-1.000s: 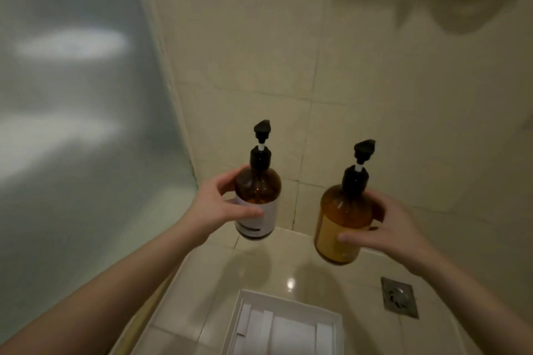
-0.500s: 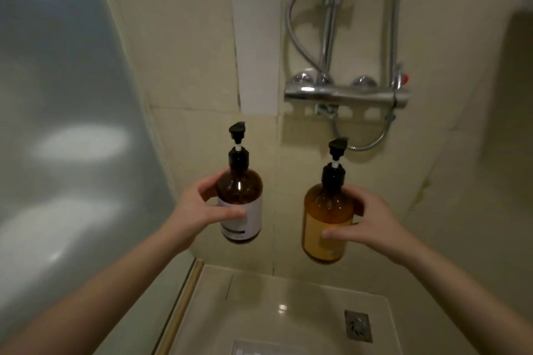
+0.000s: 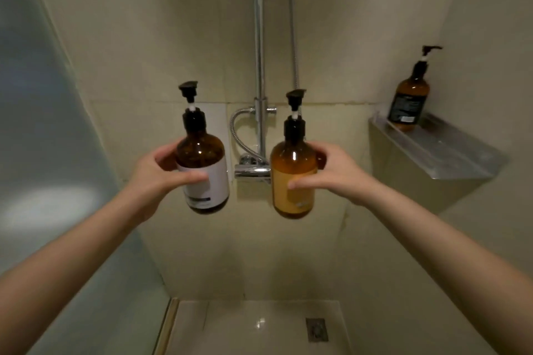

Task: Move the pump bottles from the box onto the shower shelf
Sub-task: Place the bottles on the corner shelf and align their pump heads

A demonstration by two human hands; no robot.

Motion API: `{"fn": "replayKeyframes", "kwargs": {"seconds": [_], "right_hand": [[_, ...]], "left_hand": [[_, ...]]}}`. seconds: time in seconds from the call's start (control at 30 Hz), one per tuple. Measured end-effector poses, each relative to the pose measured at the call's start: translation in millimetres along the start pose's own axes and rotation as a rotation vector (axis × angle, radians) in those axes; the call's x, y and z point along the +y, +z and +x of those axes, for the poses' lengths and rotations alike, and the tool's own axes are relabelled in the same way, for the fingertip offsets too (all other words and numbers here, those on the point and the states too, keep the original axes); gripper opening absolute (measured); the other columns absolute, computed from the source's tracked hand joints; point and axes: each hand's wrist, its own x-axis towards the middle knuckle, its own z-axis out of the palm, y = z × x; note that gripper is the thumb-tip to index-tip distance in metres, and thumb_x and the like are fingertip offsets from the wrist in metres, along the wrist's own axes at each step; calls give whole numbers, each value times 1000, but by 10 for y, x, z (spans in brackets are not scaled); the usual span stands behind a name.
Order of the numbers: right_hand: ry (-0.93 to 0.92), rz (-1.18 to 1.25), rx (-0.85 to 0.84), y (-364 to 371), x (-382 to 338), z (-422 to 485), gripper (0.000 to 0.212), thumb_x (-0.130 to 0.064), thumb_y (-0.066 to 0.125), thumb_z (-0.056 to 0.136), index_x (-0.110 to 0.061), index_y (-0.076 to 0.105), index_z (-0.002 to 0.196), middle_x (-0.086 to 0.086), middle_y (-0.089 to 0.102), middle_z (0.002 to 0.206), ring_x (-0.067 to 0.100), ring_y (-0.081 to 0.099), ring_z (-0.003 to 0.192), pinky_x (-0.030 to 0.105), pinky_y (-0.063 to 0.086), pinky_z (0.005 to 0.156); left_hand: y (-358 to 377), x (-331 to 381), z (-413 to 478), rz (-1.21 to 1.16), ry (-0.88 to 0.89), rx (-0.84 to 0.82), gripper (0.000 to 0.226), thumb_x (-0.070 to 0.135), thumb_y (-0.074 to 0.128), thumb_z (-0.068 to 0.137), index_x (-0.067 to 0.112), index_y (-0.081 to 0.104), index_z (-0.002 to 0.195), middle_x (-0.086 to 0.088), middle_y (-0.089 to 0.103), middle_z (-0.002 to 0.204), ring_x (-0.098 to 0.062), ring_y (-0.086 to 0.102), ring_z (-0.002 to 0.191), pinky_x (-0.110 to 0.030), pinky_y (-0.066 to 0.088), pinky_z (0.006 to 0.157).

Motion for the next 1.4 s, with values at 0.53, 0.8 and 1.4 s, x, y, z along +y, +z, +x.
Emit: {"fn": "replayKeyframes", "kwargs": {"seconds": [0.53,0.8,1.4], "right_hand": [[-23,-9,118,-411,-885,-487,55,-24,83,64,-21,58,114,-8,65,106,10,61,101,26,52,84],[39,-29,242,-528,-792,-728,46,-31,83,62,-37,57,99,-15,64,99,6,61,98,21,51,74],[220,-105,525,-1711,-203,-496,46,-34,87,55,-33,60,93,-14,67,91,3,65,82,11,48,53]], "left_hand": [[-95,801,41,-94,22,-181,87,44,92,19,30,70,102,6,74,98,-9,69,92,-24,56,68],[36,734,236,-72,5,-289,88,42,93,20,32,68,104,9,74,96,-8,69,89,-23,55,67],[1797,1036,1536,-131,78,-490,80,37,91,35,27,65,110,5,71,107,-14,66,103,-33,57,79]]}}
